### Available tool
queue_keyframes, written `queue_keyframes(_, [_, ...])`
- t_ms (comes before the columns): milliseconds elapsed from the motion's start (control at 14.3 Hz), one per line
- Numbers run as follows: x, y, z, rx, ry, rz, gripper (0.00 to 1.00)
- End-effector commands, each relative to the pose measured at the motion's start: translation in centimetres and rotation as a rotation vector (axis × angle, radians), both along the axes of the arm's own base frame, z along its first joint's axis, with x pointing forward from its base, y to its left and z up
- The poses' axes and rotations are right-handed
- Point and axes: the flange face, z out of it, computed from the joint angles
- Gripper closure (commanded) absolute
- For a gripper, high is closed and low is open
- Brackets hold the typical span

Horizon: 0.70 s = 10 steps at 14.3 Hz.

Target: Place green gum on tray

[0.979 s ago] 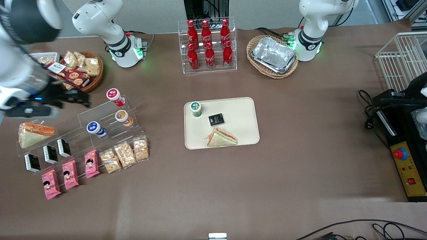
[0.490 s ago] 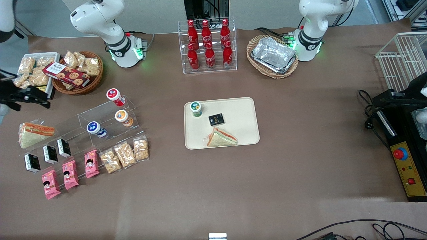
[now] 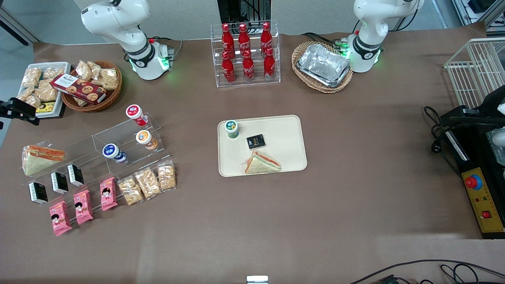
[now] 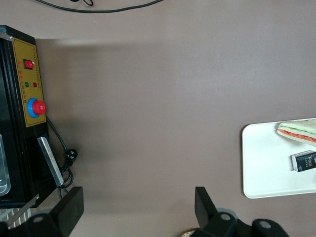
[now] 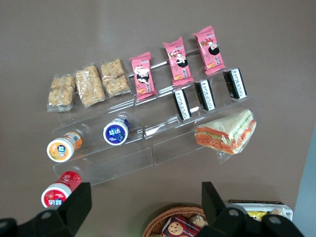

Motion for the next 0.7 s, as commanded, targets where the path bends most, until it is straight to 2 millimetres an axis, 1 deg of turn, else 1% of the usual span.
queue_keyframes(0, [-0.57,-0.25,0.6,-0.014,0.019,-0.003,0.0])
queue_keyframes(280, [-0.65,-0.06,0.72,-0.017,0.022,-0.005,0.0])
queue_keyframes(420, [-0.49,-0.12,0.39,0.005,0.024,-0.013,0.0])
queue_keyframes(629, [-0.17,0.4,-0.2,0.033,0.03,-0.092,0.0])
